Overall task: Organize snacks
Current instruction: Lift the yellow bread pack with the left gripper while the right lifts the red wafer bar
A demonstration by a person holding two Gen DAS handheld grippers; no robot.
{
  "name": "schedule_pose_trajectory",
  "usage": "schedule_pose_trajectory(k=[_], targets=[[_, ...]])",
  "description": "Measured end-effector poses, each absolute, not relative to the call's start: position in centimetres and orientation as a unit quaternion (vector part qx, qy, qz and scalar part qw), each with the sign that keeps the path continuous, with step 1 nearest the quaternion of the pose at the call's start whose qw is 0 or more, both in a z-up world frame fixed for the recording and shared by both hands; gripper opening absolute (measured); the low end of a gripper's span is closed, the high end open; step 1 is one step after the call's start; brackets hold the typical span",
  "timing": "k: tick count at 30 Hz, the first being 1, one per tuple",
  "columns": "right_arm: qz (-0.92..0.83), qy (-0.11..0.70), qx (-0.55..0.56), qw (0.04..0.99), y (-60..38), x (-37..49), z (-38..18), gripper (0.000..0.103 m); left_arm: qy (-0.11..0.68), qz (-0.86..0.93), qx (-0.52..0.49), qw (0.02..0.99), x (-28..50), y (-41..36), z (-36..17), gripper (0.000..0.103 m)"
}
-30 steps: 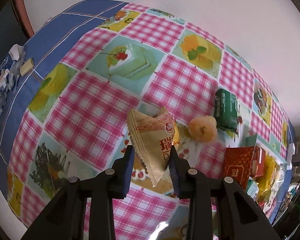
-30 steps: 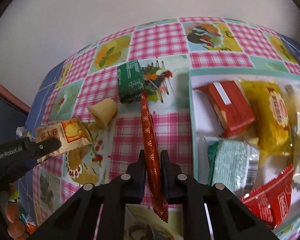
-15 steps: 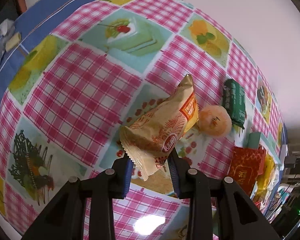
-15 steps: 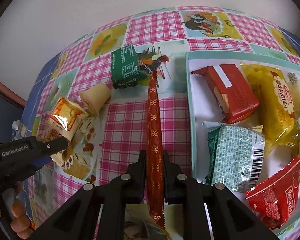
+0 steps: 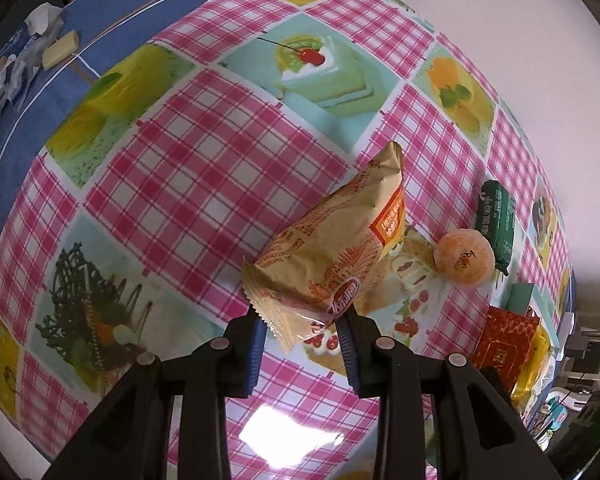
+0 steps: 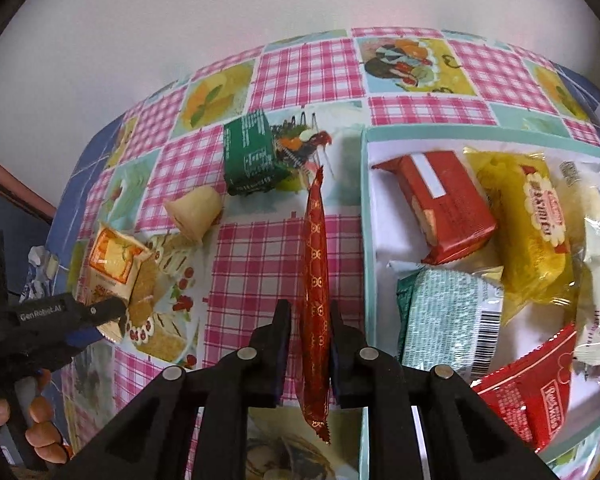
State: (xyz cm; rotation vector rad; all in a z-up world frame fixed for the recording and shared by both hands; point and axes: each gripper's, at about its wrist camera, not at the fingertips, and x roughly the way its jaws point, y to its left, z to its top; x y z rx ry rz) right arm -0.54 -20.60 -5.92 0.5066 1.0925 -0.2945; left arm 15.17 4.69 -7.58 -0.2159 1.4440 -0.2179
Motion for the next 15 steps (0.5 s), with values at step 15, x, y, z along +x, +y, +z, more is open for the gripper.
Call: schedule_pose_trajectory(k=[15], targets=[[-0.084,0.508,0.230,0.826,-18.1,0.1,-4.9,0.020,0.658,-0.105,-0.078,0.742,15.2,2.9,-7.0,0.035]])
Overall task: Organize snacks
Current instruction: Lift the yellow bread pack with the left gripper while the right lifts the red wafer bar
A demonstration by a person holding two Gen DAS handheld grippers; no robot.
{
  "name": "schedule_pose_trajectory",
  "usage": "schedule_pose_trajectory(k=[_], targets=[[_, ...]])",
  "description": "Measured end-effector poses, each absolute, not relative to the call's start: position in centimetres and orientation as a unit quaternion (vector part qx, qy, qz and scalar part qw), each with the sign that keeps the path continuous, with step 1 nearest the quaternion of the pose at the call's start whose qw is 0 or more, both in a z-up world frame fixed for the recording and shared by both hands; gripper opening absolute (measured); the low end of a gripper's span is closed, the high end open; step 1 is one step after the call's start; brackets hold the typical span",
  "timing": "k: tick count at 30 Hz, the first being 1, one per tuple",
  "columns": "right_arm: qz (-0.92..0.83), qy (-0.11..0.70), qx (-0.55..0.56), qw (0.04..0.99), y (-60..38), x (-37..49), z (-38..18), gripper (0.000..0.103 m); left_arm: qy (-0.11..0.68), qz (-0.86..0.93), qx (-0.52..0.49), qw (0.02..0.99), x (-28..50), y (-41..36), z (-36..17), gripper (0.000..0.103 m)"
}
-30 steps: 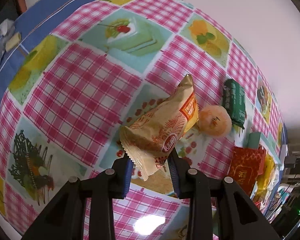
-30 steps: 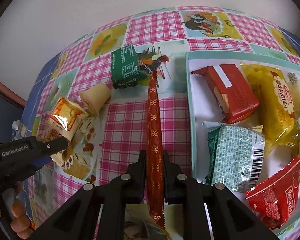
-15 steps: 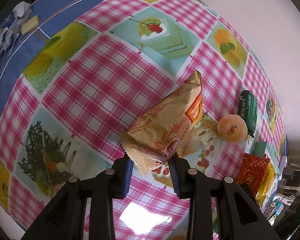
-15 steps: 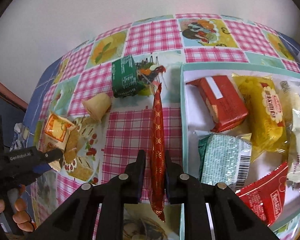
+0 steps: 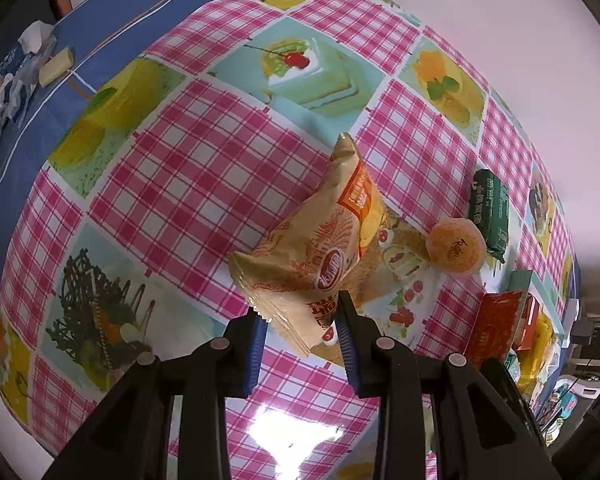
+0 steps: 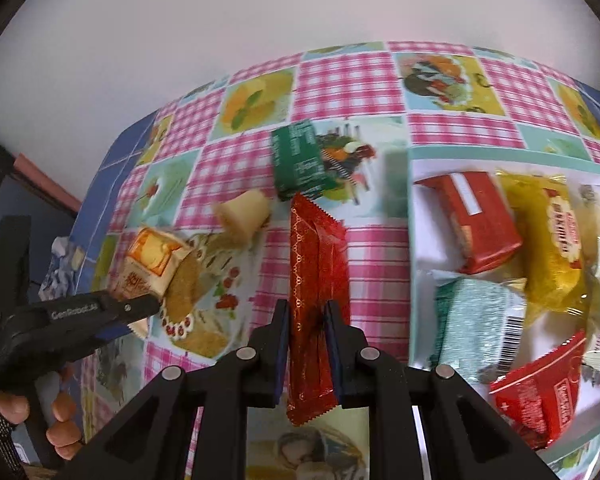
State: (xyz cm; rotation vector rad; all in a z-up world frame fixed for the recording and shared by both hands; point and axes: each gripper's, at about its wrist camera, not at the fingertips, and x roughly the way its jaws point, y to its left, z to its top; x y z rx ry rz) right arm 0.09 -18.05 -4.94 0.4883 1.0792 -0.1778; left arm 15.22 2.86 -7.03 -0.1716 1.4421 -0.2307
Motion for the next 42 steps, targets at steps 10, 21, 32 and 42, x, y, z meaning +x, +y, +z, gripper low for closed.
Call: schedule_pose_trajectory(k=[10,21,32,42], targets=[[-0.096,0.508,0.240,0.822,-18.7,0.0,-5.1,0.054,0.657,-0.118,-0.095,0.739,15.0,4.9,-6.2,0.038],[-0.113,0.533,0.206,0.813,-18.2,0.5,-6.4,0.063,0.636,-0.112,-0.138,0.751,16.2,9.2,-4.1,0.062],[-0.106,0.542,0.191,0.812,-17.5,0.9,-7.0,0.069,0.593,-0.123,-0.107,0.789,17.0,8.6,-3.0,0.071],[-0.107,0.546,0.186,0.810,-17.5,1.3,-7.5,0.069,0.595,-0.136,-0.042,0.791,17.1,5.6,-4.8,0.071]])
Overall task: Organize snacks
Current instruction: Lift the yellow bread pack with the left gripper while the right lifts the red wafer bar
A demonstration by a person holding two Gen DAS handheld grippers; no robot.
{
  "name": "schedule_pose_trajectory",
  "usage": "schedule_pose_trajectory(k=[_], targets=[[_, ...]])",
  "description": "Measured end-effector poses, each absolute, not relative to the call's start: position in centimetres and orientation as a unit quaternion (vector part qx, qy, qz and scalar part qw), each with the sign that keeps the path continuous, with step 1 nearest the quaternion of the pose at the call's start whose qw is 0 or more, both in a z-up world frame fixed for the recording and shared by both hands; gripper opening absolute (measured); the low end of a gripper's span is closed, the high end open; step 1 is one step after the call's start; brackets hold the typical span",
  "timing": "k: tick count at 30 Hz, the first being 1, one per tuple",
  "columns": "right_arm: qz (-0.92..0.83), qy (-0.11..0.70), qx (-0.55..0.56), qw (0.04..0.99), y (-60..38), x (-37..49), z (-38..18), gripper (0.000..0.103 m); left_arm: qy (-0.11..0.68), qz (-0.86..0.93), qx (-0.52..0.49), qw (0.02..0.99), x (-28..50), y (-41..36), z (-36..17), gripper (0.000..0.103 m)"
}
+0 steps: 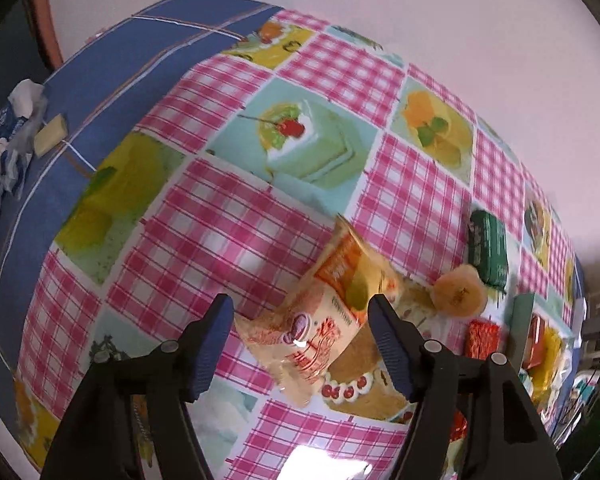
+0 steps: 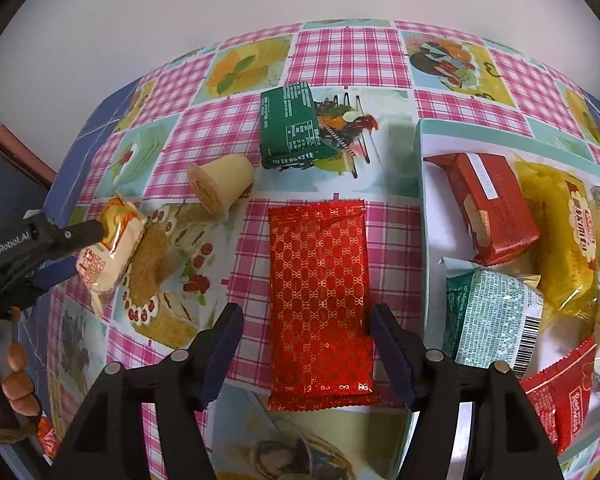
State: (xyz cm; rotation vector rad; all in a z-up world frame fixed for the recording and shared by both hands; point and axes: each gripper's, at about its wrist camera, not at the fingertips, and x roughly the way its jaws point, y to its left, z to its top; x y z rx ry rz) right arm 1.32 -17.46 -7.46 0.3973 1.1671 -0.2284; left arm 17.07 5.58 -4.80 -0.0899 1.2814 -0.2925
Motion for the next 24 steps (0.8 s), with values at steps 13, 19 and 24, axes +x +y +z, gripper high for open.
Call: schedule_pose_trajectory(k=[13,19,24], targets=[[-0.086,0.539,0.222,0.808,-17.9,1.3,-7.2,0.070,0.621,-0.150,-0.027,0.769,16.4,3.4,-5.4,0.071],[-0.100,0.550,0.190,0.807,-17.3,1.8,-7.8,0.070,0.609,-0.134,-0.032,0.781,17.5,2.7,-5.6,0.071],[-0.109,0.558,0.140,0.811,-15.6,2.7,-8.2,0.069,0.609,-0.133,-0.011,0.782,17.8,1.2,-6.6,0.071]])
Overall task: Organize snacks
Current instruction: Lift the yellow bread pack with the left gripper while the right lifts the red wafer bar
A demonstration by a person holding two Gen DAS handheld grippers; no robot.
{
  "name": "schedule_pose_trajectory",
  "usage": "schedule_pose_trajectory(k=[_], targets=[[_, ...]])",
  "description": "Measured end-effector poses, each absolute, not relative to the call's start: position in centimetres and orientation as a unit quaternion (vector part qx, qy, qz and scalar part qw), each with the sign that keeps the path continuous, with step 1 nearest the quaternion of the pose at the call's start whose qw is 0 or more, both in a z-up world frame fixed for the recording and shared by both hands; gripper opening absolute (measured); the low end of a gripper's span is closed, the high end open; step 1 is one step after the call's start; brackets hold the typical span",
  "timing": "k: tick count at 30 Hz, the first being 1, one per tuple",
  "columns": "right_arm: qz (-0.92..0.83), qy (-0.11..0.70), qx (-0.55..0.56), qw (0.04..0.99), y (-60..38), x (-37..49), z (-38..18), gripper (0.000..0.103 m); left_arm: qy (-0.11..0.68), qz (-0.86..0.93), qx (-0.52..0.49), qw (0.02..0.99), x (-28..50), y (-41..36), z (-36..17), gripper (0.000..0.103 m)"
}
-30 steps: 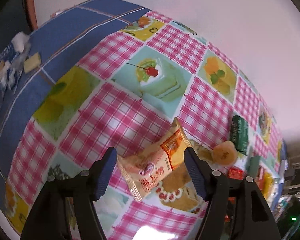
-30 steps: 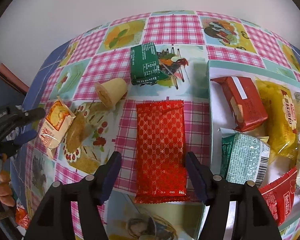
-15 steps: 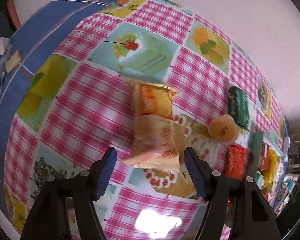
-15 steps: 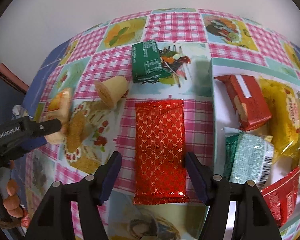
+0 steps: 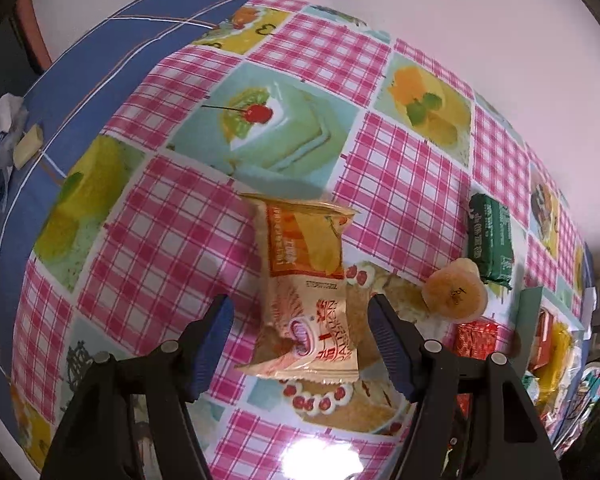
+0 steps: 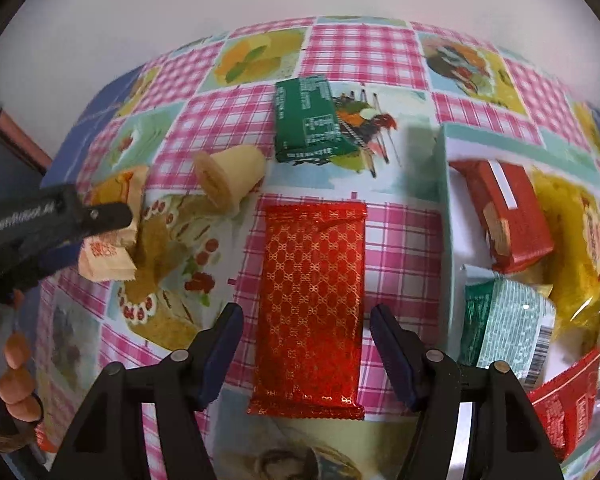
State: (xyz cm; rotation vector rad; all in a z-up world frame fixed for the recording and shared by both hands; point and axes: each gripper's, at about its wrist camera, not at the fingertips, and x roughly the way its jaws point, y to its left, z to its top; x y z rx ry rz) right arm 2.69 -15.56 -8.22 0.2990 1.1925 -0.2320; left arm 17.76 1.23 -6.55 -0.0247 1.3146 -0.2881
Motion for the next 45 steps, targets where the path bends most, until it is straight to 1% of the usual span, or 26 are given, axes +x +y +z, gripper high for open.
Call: schedule_pose_trajectory(k=[6,9,16,21,22,24,25,26,29,37,45], targets=[[-0.128,0.563,0.087,0.812,-14.5,3.2,-8.6,0.069,0.615,-0.119,0.012,0.780,18.3,-0.8,-8.1,0.069],[-0.133,0.561,0.090,0.812,-14.9,3.1,-8.5,0.069,0.612,-0.103,0.027,0.783,18.4,-1.3,-8.4,0.065],[-0.143,0.555,0.097,0.814,-15.1,2.7,-8.6,0.070,0.616,-0.089,0.058,0.780,17.8,-1.7,-8.6,0.066],[-0.146,0.553,0.098,0.814,-15.1,2.4,-8.5,0.069,0.615,-0.085,0.052,0.782,17.5,-1.9,-8.4,0.064],[-0.147,0.553,0.098,0.814,-15.1,2.4,-8.4,0.066,0.615,-0.085,0.047,0.782,17.5,-1.7,-8.4,0.063],[-0.150,0.550,0.096,0.816,-15.2,2.3,-8.3,0.056,0.615,-0.088,0.039,0.782,17.6,-1.0,-8.2,0.061],[-0.150,0.551,0.097,0.815,-15.2,2.3,-8.3,0.053,0.616,-0.088,0.033,0.782,17.7,-0.5,-8.0,0.056],[-0.149,0.550,0.099,0.816,-15.2,2.2,-8.2,0.051,0.616,-0.089,0.029,0.782,17.6,-0.3,-8.0,0.048],[-0.149,0.549,0.101,0.816,-15.2,2.2,-8.0,0.048,0.620,-0.098,0.008,0.778,17.6,0.4,-8.1,0.047],[-0.147,0.544,0.119,0.818,-15.5,1.9,-7.3,0.047,0.619,-0.101,-0.016,0.778,16.5,1.8,-7.1,0.045],[-0.150,0.516,0.134,0.833,-15.9,1.1,-4.5,0.047,0.593,-0.110,-0.022,0.797,15.5,2.6,-3.2,0.044]])
